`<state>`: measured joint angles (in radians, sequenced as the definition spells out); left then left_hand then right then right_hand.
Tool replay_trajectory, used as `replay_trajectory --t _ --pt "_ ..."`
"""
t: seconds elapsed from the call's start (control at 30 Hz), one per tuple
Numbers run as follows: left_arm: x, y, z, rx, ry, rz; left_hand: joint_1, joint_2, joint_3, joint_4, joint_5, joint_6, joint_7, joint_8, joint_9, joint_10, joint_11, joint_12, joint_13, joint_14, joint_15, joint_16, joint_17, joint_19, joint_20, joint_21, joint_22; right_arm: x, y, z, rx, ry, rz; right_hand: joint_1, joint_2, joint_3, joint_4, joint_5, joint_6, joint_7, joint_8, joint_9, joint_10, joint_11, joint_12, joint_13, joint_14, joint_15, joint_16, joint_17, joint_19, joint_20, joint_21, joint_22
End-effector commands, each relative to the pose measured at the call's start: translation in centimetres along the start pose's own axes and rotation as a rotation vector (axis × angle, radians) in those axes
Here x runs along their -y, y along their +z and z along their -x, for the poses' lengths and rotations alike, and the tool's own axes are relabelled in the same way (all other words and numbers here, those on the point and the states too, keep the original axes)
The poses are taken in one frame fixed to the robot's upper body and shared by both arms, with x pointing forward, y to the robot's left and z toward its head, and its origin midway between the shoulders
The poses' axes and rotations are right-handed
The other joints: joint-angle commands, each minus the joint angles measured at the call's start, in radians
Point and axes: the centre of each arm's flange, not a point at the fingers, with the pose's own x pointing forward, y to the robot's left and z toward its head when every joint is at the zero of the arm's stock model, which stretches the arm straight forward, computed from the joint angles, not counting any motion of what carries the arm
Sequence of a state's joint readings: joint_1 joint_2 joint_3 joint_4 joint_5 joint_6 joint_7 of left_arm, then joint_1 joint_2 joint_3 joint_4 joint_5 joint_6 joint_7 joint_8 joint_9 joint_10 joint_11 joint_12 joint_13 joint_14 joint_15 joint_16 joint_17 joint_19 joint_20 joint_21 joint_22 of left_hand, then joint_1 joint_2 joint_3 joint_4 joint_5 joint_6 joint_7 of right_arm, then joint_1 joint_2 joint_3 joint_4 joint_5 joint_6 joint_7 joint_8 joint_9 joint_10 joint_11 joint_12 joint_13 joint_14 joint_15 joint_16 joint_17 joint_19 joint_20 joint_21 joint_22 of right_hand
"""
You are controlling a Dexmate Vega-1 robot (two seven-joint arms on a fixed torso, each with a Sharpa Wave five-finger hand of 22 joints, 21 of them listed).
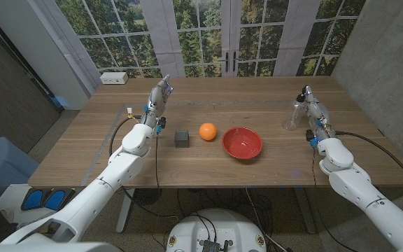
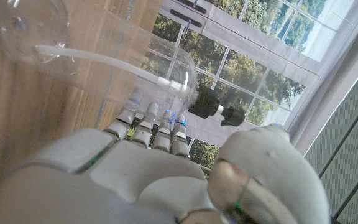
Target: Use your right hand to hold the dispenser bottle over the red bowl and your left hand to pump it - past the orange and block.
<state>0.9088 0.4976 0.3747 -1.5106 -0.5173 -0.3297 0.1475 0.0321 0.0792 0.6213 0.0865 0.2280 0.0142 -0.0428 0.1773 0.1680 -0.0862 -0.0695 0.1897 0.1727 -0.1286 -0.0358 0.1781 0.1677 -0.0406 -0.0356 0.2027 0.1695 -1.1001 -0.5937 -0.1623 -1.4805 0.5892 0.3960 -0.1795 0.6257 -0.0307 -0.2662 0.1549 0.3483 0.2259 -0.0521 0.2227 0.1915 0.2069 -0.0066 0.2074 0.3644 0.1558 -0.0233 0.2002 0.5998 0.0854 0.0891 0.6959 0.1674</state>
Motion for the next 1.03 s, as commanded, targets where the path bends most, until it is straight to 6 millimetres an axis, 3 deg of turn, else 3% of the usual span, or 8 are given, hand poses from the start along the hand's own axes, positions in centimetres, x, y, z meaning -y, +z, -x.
replay_trajectory --t 0.03,0.4,0.67,1.03 --pt "-0.7 -0.2 0.3 -0.001 0.013 0.011 0.003 0.068 0.007 0.000 -0.004 -0.002 -0.007 -0.001 0.001 -0.011 0.000 -0.004 0.000 -0.012 -0.033 -0.003 0.002 -0.001 0.006 -0.007 0.004 1.4 0.3 0.4 0.049 0.014 -0.143 -0.025 0.016 -0.002 0.011 0.006 0.026 0.003 0.009 0.002 0.023 -0.001 0.007 -0.005 0.014 0.002 0.012 -0.005 0.014 -0.002 -0.006 0.003" --pt "-2.2 0.0 1.1 -0.012 0.015 0.017 0.003 0.067 0.008 -0.001 -0.004 -0.003 -0.008 -0.001 0.001 -0.012 0.000 -0.004 0.000 -0.014 -0.032 -0.003 0.002 -0.001 0.006 -0.007 0.004 2.0 1.9 0.5 0.059 0.020 -0.177 -0.075 0.065 0.003 0.013 0.006 0.071 0.021 0.012 0.000 0.077 0.003 0.017 -0.026 0.037 0.001 0.022 -0.025 0.046 -0.010 -0.017 0.004" --pt "-3.9 0.0 2.0 -0.023 -0.002 0.017 0.003 0.066 0.009 -0.001 -0.004 -0.004 -0.007 -0.001 0.001 -0.012 0.001 -0.003 0.000 -0.014 -0.032 -0.003 0.002 0.000 0.006 -0.007 0.004 1.0 3.4 2.0 0.068 -0.011 -0.141 -0.089 0.079 0.005 0.004 0.001 0.093 0.031 0.013 -0.001 0.109 0.010 0.022 -0.038 0.062 0.004 0.029 -0.040 0.061 -0.011 -0.025 0.004" --pt "-5.7 -3.4 1.9 -0.091 -0.044 0.076 0.003 0.066 0.010 -0.002 -0.004 -0.004 -0.006 -0.001 0.001 -0.012 0.001 -0.003 0.000 -0.014 -0.030 -0.002 0.002 0.000 0.006 -0.007 0.004 -1.6 5.6 4.9 0.062 -0.035 -0.073 -0.113 0.106 0.011 0.000 -0.012 0.124 0.047 0.014 -0.001 0.153 0.015 0.027 -0.056 0.105 0.001 0.039 -0.064 0.065 -0.007 -0.044 0.004"
